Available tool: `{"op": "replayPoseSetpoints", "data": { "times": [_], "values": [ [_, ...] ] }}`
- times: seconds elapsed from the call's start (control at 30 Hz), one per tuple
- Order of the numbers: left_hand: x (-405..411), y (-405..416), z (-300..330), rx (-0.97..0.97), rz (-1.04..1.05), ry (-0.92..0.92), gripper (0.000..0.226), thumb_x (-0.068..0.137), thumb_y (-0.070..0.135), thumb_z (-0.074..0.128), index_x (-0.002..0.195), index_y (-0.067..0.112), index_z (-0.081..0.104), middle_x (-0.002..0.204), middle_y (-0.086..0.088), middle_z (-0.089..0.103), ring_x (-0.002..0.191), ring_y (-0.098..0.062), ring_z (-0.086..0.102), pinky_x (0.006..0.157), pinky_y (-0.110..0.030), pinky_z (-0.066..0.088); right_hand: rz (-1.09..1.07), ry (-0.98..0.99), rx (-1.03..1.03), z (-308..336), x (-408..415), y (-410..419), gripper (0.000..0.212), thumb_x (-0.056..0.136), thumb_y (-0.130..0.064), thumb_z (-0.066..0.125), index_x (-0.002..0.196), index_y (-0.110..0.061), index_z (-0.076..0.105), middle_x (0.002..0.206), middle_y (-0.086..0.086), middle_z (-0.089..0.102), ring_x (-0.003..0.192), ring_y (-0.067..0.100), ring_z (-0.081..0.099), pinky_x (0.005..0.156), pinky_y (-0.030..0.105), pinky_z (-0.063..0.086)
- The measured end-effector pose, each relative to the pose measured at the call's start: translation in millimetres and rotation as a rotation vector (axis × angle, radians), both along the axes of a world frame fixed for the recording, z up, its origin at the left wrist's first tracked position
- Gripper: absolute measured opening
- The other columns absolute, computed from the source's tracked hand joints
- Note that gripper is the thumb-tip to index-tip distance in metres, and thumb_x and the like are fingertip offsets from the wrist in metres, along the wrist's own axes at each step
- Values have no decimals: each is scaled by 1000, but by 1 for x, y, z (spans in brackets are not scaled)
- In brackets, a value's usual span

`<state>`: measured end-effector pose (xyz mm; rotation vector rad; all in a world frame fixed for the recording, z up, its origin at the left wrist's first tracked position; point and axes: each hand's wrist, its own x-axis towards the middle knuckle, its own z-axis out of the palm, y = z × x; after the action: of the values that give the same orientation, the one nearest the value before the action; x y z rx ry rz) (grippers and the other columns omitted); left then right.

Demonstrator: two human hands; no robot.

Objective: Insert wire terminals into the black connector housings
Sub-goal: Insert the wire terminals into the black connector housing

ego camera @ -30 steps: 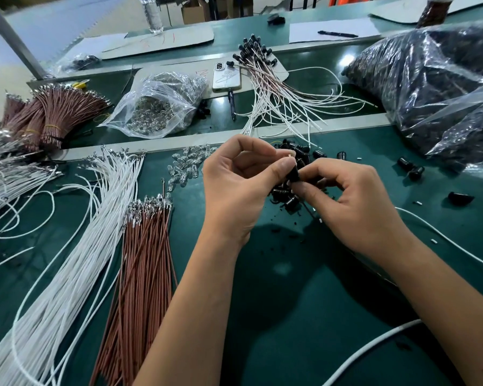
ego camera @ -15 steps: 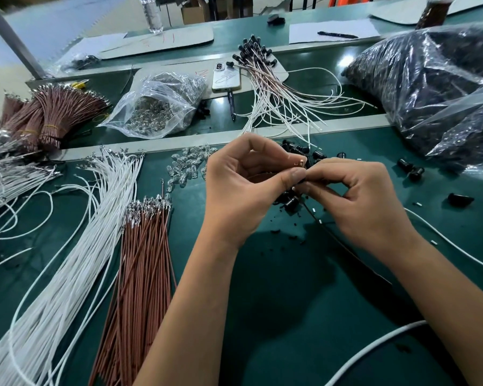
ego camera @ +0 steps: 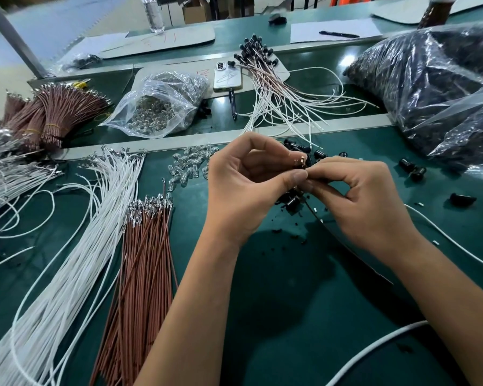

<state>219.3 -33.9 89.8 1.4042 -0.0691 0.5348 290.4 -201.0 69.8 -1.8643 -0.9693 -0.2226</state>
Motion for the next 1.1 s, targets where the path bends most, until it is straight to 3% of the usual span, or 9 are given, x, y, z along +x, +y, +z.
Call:
{"op": "replayPoseSetpoints", "data": {
  "times": [0.57, 0.77, 1.1],
  "values": [
    [3, 0, -5, -24, 12, 46, 10, 76, -11, 79, 81, -6, 72, 91, -16, 77, 78, -20, 73, 71, -25, 56, -13, -66, -34, 2, -2, -1, 15, 92, -5, 77, 104, -13, 82, 94, -7, 76, 87, 3, 70, 80, 16, 52],
    [2, 0, -5, -23, -12, 27, 10, 80, -13, 75, 83, -4, 73, 92, -16, 77, 82, -21, 74, 73, -26, 57, -22, -75, -38, 1, 0, -1, 15, 91, -1, 77, 103, -10, 81, 93, -4, 76, 87, 7, 70, 79, 27, 55],
    [1, 1, -4, 23, -12, 12, 9, 81, -12, 75, 89, -9, 73, 95, -18, 77, 87, -22, 74, 76, -27, 58, -3, -68, -41, 0, 1, -2, 18, 94, 2, 73, 106, -10, 80, 96, -5, 75, 90, 6, 70, 81, 20, 53]
  ]
}}
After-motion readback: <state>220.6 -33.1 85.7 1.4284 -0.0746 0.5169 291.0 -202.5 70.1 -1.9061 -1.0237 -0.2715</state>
